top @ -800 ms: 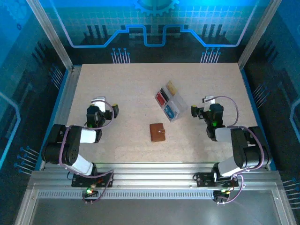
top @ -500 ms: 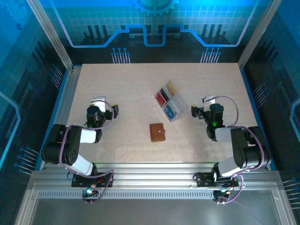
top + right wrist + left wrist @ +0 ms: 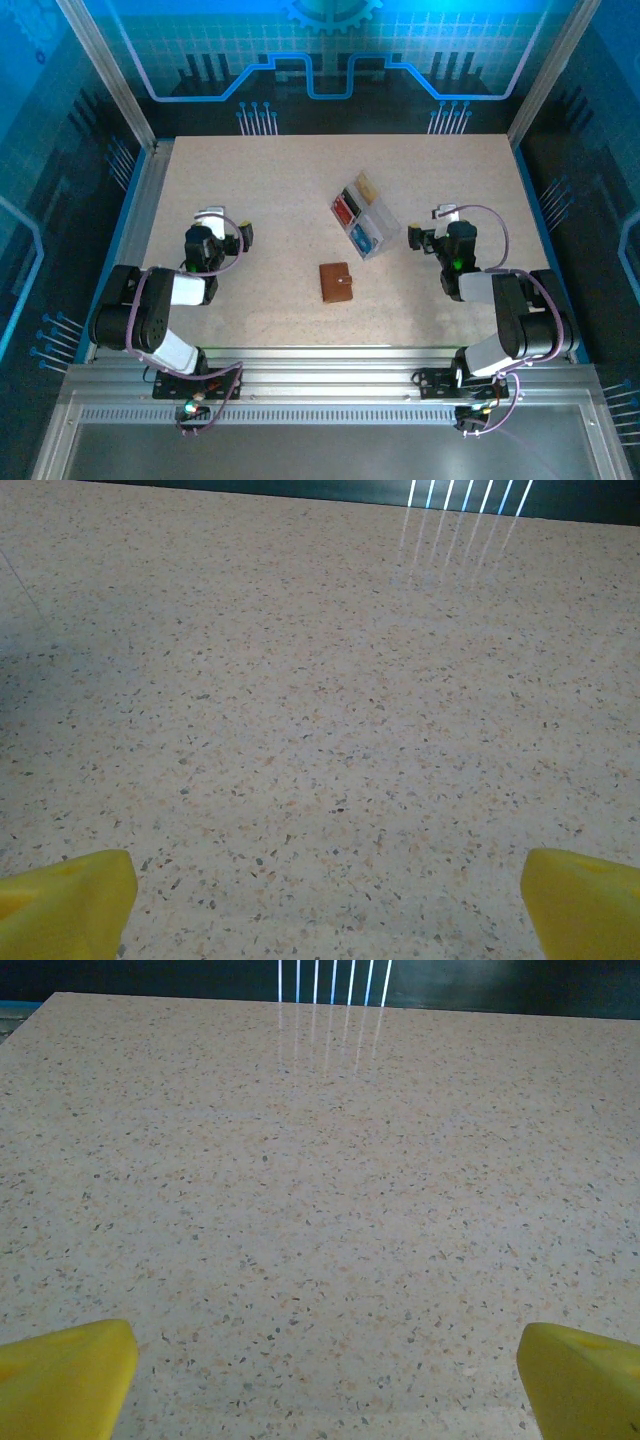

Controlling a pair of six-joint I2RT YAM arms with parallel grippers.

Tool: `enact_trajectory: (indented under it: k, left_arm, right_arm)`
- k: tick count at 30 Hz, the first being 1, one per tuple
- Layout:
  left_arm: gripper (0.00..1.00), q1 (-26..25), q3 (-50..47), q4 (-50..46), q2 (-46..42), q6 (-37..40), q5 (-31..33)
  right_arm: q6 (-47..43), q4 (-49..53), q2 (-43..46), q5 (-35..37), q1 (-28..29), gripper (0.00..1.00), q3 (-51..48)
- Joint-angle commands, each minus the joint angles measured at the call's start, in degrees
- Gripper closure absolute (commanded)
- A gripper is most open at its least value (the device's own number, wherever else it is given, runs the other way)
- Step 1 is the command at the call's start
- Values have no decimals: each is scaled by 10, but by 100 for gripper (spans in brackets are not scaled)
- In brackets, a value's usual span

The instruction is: Put the credit cards into the card holder

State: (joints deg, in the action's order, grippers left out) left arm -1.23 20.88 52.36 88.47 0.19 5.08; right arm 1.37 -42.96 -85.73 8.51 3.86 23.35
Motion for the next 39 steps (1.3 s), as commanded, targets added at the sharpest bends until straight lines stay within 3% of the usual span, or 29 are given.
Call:
enact_trajectory:
  k: [1,6,12,16,19,22,25,28,30,32,36,39]
  left_arm:
    - [1,-1,10,6,2,11,0]
    - [1,3,11,1,3,9,-6]
    - [1,13,-5,31,1,-22,39]
    - [1,15,-7,14,-27,-31,56]
    - [1,17,44,-131,-92,-42,83]
    - [1,16,103,-263,-144,-61,84]
    - [1,11,186,-443,-176,-161,98]
    - [1,8,247,-587,-191,-250,79]
    - [1,7,249,-616,-211,-284,8]
    - [1,-3,232,-618,-236,-308,-44]
    - [1,-62,223,-657,-249,-301,-90]
    - [1,-112,203,-649,-245,-321,-142]
  right_arm:
    - [-9,-11,-4,1,7,0,9]
    - [-8,-11,-4,-2,5,0,10]
    - [-6,-9,-3,-16,-2,0,11]
    - [25,13,36,52,-4,0,5]
    - [59,163,84,114,-3,0,61]
    - [87,235,146,83,-2,0,88]
    - [179,287,225,63,-5,0,93]
    - [416,487,277,180,-24,0,138]
    - [410,520,288,100,-59,0,152]
    - [412,564,294,70,-55,0,170]
    - [379,709,263,84,4,0,251]
    - [356,751,263,115,78,8,257]
